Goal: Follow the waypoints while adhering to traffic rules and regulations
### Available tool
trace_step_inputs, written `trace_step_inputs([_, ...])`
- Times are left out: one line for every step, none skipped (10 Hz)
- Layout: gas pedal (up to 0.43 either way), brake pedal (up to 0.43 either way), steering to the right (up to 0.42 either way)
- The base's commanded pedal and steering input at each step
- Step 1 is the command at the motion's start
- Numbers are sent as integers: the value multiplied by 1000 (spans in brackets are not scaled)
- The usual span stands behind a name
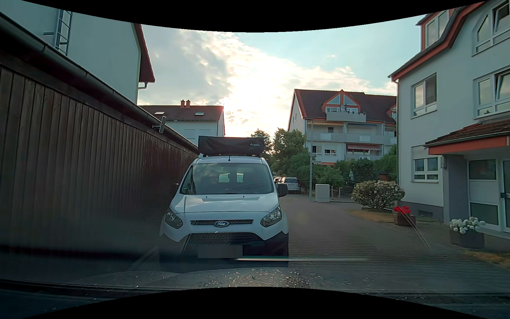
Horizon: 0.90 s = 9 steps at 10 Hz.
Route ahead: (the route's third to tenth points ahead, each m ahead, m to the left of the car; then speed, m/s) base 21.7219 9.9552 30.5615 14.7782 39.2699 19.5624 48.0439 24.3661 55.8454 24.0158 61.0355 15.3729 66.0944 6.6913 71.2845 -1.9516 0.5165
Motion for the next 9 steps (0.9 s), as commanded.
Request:
trace_step_inputs([0, 61, 965])
trace_step_inputs([0, 61, 965])
trace_step_inputs([0, 61, 965])
trace_step_inputs([0, 61, 965])
trace_step_inputs([0, 55, 965])
trace_step_inputs([0, 55, 965])
trace_step_inputs([0, 43, 965])
trace_step_inputs([0, 43, 964])
trace_step_inputs([0, 43, 964])
